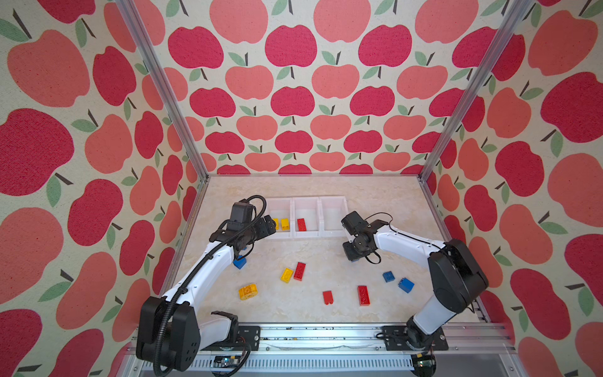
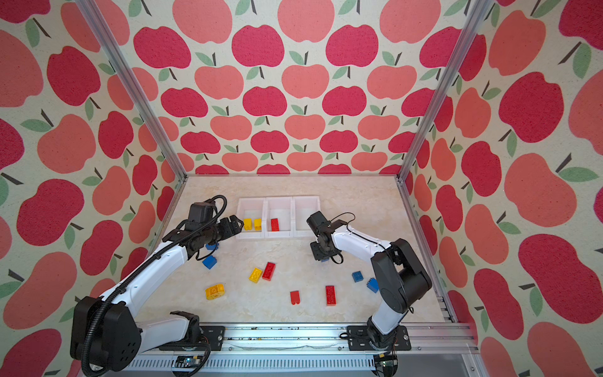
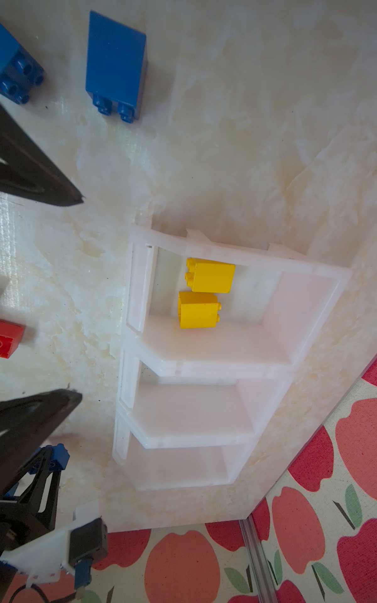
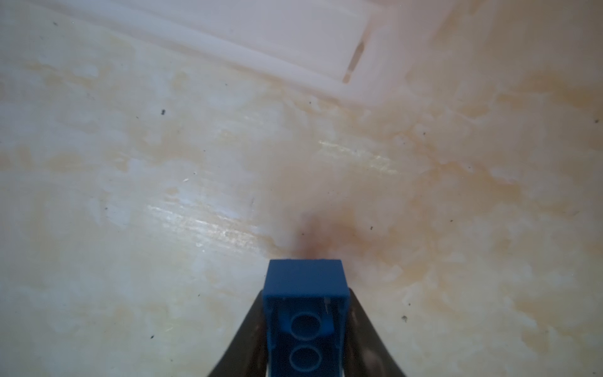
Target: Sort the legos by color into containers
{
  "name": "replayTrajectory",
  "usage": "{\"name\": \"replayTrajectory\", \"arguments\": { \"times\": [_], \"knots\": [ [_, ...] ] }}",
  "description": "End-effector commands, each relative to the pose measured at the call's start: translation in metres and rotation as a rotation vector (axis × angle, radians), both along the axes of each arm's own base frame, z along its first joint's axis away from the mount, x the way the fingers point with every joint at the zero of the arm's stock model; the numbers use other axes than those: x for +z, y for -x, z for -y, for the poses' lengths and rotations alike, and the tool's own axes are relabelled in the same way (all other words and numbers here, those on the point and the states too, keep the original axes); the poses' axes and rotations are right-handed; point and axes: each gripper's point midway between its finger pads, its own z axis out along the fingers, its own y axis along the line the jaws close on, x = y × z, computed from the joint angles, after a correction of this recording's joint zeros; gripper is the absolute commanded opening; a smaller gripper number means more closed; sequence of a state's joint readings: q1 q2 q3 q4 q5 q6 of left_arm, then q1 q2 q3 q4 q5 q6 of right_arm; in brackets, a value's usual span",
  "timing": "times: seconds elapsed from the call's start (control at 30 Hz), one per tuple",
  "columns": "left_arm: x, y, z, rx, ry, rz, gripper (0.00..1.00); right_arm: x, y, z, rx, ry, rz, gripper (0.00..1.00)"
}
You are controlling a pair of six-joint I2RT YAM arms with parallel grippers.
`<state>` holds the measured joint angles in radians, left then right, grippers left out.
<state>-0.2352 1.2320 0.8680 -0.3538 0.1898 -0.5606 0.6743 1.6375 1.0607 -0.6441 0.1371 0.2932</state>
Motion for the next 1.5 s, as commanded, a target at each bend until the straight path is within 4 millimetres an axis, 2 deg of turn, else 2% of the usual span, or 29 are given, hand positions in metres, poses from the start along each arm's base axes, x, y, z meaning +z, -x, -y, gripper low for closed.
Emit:
{"name": "replayTrajectory", "arguments": {
  "times": [0.0, 0.2, 0.47, 0.6, 0.73, 0.9, 1.13, 1.3, 1.47],
  "knots": [
    [0.0, -0.001, 0.001, 0.002, 0.018, 0.006, 0.91, 0.043, -0.012, -0.012, -0.012, -0.07, 0.078, 0.32],
    [-0.001, 0.001, 0.002, -0.002, 0.027, 0.005, 0.92, 0.077, -0.038, -0.033, 0.013, -0.135, 0.173, 0.32],
    [-0.002, 0.003, 0.005, -0.009, 0.029, 0.002, 0.92, 0.093, -0.087, -0.066, 0.026, -0.181, 0.257, 0.32],
    [-0.002, 0.005, 0.007, -0.011, 0.027, 0.001, 0.92, 0.084, -0.111, -0.079, 0.024, -0.188, 0.248, 0.32],
    [-0.003, 0.007, 0.007, -0.01, 0.024, -0.002, 0.93, 0.068, -0.13, -0.084, 0.004, -0.18, 0.217, 0.32],
    [-0.005, 0.01, 0.006, -0.008, 0.022, -0.004, 0.93, 0.048, -0.143, -0.086, -0.03, -0.197, 0.176, 0.32],
    [-0.007, 0.011, 0.008, -0.012, 0.025, -0.006, 0.93, 0.03, -0.147, -0.086, -0.046, -0.199, 0.136, 0.37],
    [-0.007, 0.011, 0.009, -0.014, 0.024, -0.008, 0.94, 0.03, -0.146, -0.086, -0.047, -0.199, 0.129, 0.49],
    [-0.009, 0.011, 0.009, -0.013, 0.015, -0.012, 0.94, 0.034, -0.143, -0.084, -0.045, -0.2, 0.132, 0.55]
  ]
}}
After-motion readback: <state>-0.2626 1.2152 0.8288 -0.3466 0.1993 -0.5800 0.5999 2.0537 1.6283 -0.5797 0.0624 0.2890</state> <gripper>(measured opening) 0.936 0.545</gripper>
